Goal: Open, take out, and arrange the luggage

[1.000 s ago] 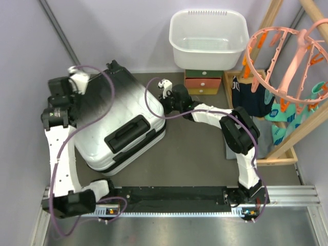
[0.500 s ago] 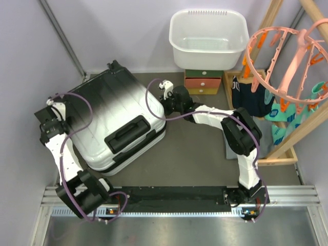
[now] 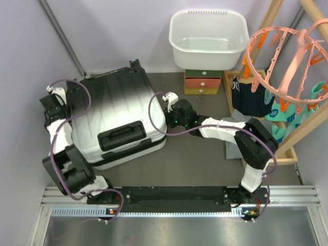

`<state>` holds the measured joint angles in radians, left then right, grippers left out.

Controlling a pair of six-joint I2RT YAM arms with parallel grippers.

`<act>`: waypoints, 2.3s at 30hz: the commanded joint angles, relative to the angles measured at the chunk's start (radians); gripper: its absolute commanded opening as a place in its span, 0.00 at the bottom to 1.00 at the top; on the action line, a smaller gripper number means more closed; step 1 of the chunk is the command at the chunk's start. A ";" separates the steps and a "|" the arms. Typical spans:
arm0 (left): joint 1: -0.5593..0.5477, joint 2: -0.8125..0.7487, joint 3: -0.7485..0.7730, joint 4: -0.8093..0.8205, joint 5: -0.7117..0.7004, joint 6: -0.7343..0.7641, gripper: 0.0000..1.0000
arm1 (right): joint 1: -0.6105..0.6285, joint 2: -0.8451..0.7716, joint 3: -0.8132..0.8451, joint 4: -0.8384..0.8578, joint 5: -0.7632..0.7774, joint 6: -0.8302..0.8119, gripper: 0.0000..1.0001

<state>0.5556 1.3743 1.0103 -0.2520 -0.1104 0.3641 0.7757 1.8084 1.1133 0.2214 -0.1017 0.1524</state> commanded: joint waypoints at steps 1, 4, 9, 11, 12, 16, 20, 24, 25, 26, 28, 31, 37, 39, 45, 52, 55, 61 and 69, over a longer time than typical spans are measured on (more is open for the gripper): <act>-0.172 0.171 0.100 -0.032 0.262 -0.118 0.00 | 0.207 -0.133 -0.041 0.056 -0.069 0.027 0.00; -0.175 0.270 0.228 -0.049 0.278 -0.155 0.01 | 0.296 -0.115 -0.020 0.050 -0.073 0.042 0.00; -0.207 0.391 0.427 -0.137 0.276 -0.087 0.02 | 0.382 -0.058 0.049 0.050 -0.093 0.099 0.00; -0.212 0.408 0.502 -0.188 0.290 -0.065 0.04 | 0.382 -0.034 0.083 0.049 -0.092 0.128 0.00; -0.212 0.405 0.517 -0.196 0.291 -0.056 0.04 | 0.384 -0.027 0.092 0.036 -0.079 0.127 0.00; -0.212 0.300 0.539 -0.276 0.322 0.044 0.16 | 0.353 -0.009 0.138 0.006 -0.058 0.122 0.00; -0.210 0.149 0.513 -0.442 0.446 0.188 0.48 | 0.287 -0.012 0.138 0.025 -0.107 0.159 0.00; -0.210 -0.036 0.488 -0.616 0.576 0.344 0.66 | 0.261 0.011 0.178 0.004 -0.122 0.159 0.00; -0.212 -0.058 0.493 -0.653 0.604 0.360 0.67 | 0.261 0.020 0.192 -0.001 -0.127 0.159 0.00; -0.214 -0.096 0.514 -0.688 0.632 0.372 0.69 | 0.261 0.032 0.204 -0.005 -0.131 0.164 0.00; -0.215 -0.121 0.545 -0.828 0.716 0.427 0.70 | 0.261 0.066 0.243 -0.005 -0.141 0.199 0.00; -0.220 -0.156 0.579 -0.874 0.718 0.398 0.71 | 0.263 0.103 0.284 -0.019 -0.119 0.242 0.00; -0.224 -0.205 0.571 -1.254 0.752 0.820 0.63 | 0.264 0.091 0.267 -0.016 -0.076 0.231 0.00; -0.236 -0.254 0.516 -1.256 0.706 0.890 0.62 | 0.264 0.092 0.272 -0.030 -0.072 0.216 0.00; -0.258 -0.371 0.321 -1.257 0.476 1.177 0.64 | 0.264 0.109 0.284 -0.043 -0.059 0.193 0.00; -0.258 -0.307 0.367 -1.254 0.380 1.175 0.59 | 0.260 0.146 0.344 -0.066 -0.013 0.162 0.00; -0.258 -0.290 0.343 -1.242 0.325 1.145 0.57 | 0.252 0.169 0.394 -0.089 -0.004 0.162 0.00; -0.260 -0.372 0.125 -0.832 0.363 1.021 0.63 | 0.218 0.187 0.419 -0.094 -0.016 0.156 0.00; -0.286 -0.285 0.033 -0.436 0.414 0.774 0.61 | 0.162 0.196 0.419 -0.086 -0.021 0.157 0.00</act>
<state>0.3000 0.9539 1.1290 -0.9924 0.2142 1.3087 1.0096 1.9915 1.4479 -0.0227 -0.1844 0.3161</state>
